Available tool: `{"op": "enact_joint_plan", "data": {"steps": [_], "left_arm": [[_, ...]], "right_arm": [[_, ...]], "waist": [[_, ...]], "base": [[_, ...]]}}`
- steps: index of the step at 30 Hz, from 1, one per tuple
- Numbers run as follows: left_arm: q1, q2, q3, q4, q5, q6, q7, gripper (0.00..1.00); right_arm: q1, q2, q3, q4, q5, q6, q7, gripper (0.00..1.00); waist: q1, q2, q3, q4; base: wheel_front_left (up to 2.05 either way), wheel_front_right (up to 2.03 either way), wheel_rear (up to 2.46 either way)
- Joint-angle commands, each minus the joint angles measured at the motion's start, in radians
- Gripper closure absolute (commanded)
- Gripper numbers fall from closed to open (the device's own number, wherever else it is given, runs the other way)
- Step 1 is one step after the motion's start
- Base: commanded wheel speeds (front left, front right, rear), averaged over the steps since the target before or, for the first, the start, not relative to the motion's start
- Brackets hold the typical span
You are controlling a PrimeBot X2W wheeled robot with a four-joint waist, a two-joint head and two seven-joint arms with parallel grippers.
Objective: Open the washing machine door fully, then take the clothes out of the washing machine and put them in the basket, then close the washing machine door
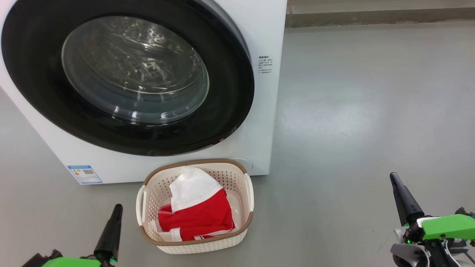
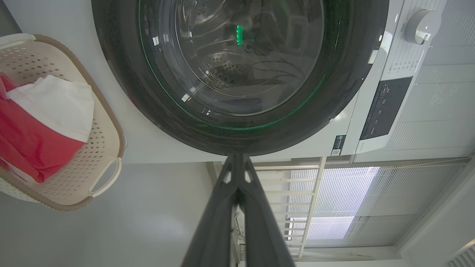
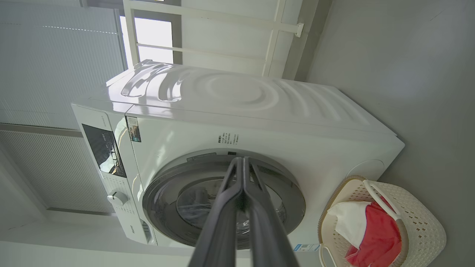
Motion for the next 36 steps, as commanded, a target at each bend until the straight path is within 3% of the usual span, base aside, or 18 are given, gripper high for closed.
{"op": "enact_joint_plan", "data": {"steps": [1,36], "left_arm": [[-0.044,0.009,0.037,-0.021,-0.011,-0.007,0.009,1.0],[-0.044,0.007,0.04,-0.021,-0.008,-0.007,0.012,1.0]], "right_arm": [[-0.044,-0.005,0.012,-0.03,0.002,-0.001,0.005,1.0],[-0.044,-0.004,0.01,-0.03,0.001,-0.001,0.006,1.0]], "waist": [[0.0,0.0,0.0,0.0],[0.0,0.0,0.0,0.0]], "base": [[0.0,0.0,0.0],[0.0,0.0,0.0]]}}
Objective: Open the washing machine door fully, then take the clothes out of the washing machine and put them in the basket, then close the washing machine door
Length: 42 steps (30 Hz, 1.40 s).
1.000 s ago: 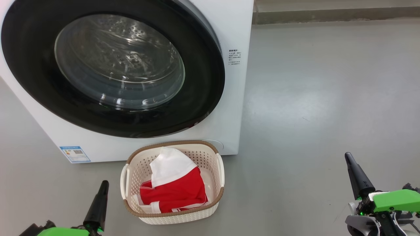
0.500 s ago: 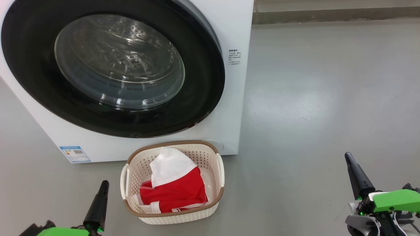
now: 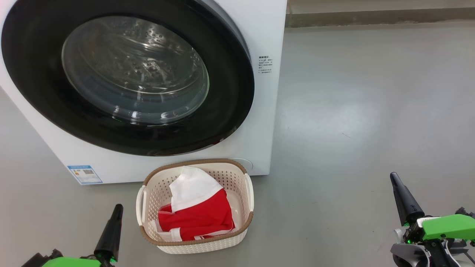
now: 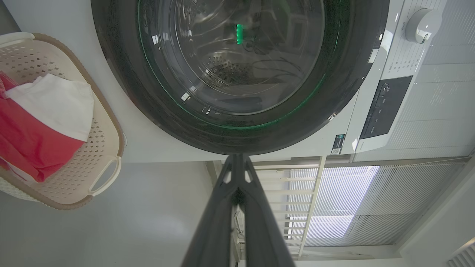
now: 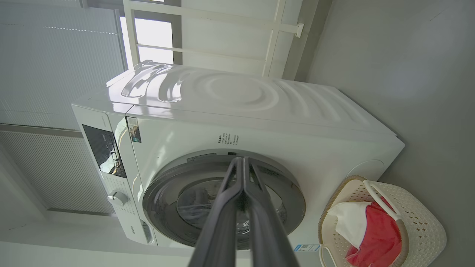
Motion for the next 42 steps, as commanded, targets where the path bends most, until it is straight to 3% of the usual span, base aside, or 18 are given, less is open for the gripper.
{"op": "enact_joint_plan", "data": {"steps": [1,42], "left_arm": [[-0.044,0.008,0.038,-0.021,-0.009,-0.007,0.004,1.0],[-0.044,0.006,0.04,-0.021,-0.007,-0.007,0.006,1.0]], "right_arm": [[-0.044,-0.005,0.012,-0.03,0.001,-0.001,0.006,1.0],[-0.044,-0.005,0.011,-0.03,0.0,-0.001,0.007,1.0]], "waist": [[0.0,0.0,0.0,0.0],[-0.0001,0.0,0.0,0.0]], "base": [[0.0,0.0,0.0],[0.0,0.0,0.0]]}}
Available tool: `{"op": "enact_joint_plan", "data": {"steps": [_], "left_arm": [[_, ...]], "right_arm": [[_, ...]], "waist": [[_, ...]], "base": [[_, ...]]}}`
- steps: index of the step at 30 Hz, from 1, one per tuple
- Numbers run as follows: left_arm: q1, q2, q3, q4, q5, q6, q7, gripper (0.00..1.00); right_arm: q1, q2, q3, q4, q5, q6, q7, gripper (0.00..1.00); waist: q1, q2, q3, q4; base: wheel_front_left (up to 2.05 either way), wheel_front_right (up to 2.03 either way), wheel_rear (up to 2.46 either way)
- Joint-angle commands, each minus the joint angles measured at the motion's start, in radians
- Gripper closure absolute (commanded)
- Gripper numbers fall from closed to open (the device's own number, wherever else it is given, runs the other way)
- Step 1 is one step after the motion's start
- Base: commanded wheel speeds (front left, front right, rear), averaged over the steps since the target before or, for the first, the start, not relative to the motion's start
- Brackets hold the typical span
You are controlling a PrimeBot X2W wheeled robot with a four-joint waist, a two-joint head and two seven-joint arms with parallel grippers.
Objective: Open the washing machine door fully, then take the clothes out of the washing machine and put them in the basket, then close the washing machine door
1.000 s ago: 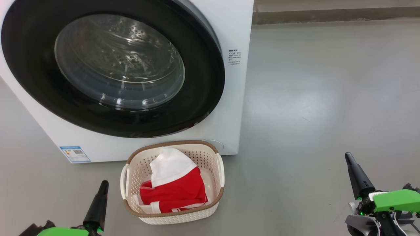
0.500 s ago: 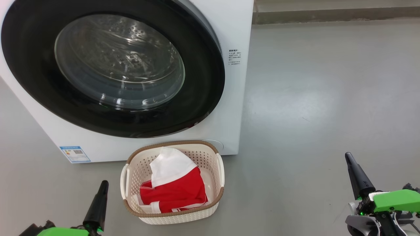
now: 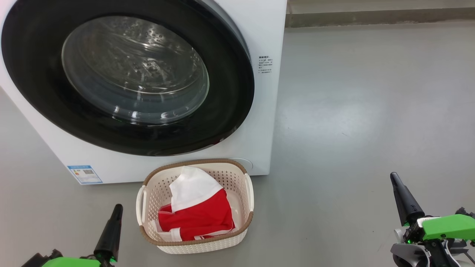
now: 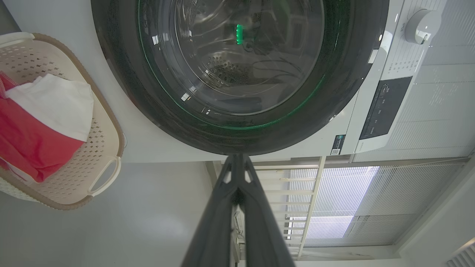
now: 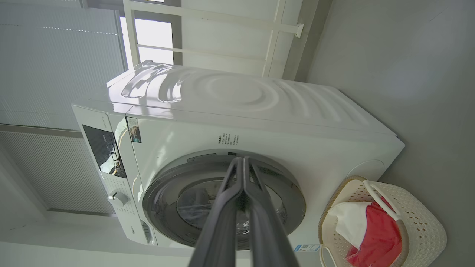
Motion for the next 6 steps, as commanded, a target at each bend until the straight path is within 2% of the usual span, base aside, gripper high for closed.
{"op": "enact_joint_plan", "data": {"steps": [1,6], "left_arm": [[-0.044,0.008,0.038,-0.021,-0.007,-0.007,0.005,1.0],[-0.044,0.008,0.038,-0.021,-0.006,-0.007,0.005,1.0]], "right_arm": [[-0.044,-0.005,0.012,-0.03,0.0,-0.001,0.006,1.0],[-0.044,-0.005,0.012,-0.03,0.0,-0.001,0.006,1.0]], "waist": [[-0.0001,0.0,0.0,0.0],[-0.0001,0.0,0.0,0.0]], "base": [[0.0,0.0,0.0],[0.0,0.0,0.0]]}}
